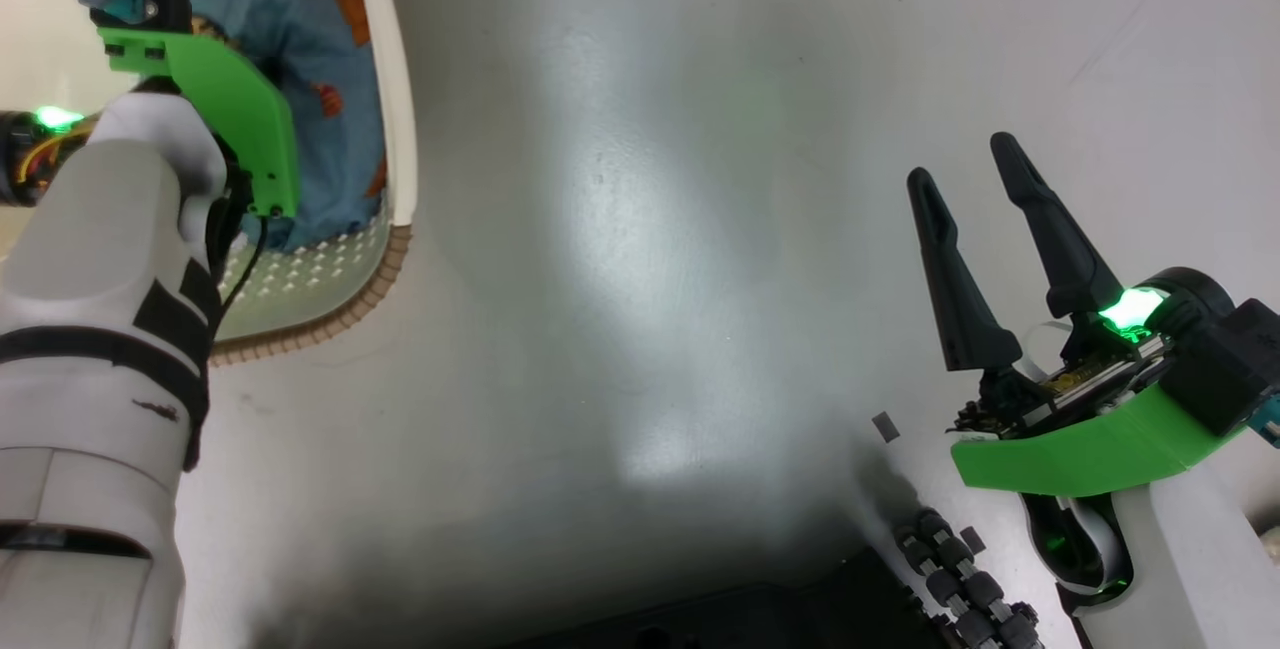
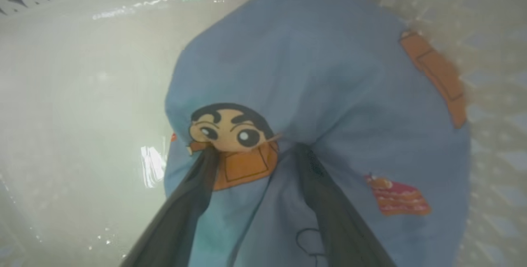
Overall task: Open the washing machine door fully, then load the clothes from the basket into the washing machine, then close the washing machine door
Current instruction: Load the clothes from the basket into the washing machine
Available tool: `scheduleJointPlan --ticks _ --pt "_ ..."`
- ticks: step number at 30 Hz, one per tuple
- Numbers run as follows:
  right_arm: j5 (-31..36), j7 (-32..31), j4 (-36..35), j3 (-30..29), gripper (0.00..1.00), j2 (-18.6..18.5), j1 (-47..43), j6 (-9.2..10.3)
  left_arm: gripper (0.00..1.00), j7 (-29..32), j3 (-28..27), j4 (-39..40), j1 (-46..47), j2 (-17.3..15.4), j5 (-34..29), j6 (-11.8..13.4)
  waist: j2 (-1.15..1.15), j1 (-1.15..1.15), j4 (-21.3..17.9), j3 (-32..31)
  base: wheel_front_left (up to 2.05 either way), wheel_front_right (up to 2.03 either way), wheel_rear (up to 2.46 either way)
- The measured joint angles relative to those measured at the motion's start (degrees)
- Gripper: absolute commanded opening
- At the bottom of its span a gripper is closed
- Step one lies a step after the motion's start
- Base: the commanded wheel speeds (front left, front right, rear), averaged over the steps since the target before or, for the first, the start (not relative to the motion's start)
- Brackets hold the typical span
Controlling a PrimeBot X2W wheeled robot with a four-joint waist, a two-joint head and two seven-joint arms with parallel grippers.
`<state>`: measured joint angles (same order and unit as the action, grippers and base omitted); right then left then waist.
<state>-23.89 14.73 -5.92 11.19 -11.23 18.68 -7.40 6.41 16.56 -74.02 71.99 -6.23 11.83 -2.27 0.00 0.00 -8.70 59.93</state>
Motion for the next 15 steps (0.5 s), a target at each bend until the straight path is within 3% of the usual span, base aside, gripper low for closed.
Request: scheduleJointPlan --ticks 1,7,15 --pt "0.00 0.00 0.03 0.05 1.00 0.12 -0.01 0.00 0.00 0.67 0.15 -0.05 0.01 -0.11 -0.02 0.01 0.00 0.00 -0.20 0.02 0.00 0.00 0.00" --pt "-0.01 0.00 0.04 -0.13 1.00 0.63 -0.01 0.00 0.00 0.34 0.66 -0.13 -0.01 -0.08 0.00 1.00 0.00 0.00 -0.94 0.19 0.00 0.00 0.00" --pt "0.00 0.00 -0.03 -1.22 1.00 0.80 0.57 0.00 0.00 -8.21 -0.19 0.16 -1.35 -0.08 1.55 1.01 0.00 0.00 -0.87 -0.66 0.00 0.00 0.00"
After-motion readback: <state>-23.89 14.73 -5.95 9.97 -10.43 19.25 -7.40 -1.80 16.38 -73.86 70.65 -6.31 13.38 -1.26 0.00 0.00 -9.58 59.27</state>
